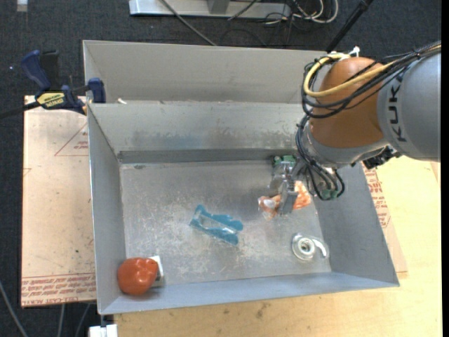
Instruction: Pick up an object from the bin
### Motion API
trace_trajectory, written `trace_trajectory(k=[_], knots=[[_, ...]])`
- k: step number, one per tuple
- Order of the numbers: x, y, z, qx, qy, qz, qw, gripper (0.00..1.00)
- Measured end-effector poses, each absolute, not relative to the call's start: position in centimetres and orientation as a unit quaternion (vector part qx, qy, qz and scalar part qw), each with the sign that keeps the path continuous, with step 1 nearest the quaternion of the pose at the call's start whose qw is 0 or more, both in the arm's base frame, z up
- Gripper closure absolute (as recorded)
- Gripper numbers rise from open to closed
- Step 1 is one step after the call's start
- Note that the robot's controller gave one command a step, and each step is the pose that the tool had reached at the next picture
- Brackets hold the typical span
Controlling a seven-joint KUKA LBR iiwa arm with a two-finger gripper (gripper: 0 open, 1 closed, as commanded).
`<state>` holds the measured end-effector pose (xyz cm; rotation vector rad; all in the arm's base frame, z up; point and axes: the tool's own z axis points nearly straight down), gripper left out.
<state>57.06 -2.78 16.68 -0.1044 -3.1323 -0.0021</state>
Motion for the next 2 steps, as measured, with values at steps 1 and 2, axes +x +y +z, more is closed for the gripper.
trace_trajectory(k=[1,2], knots=[[57.5,-5.8,15.7,-0.021,-1.0,0.0,-0.009,1.0],[55.9,-6.7,14.8,-0.026,-1.0,-0.001,0.009,1.0]])
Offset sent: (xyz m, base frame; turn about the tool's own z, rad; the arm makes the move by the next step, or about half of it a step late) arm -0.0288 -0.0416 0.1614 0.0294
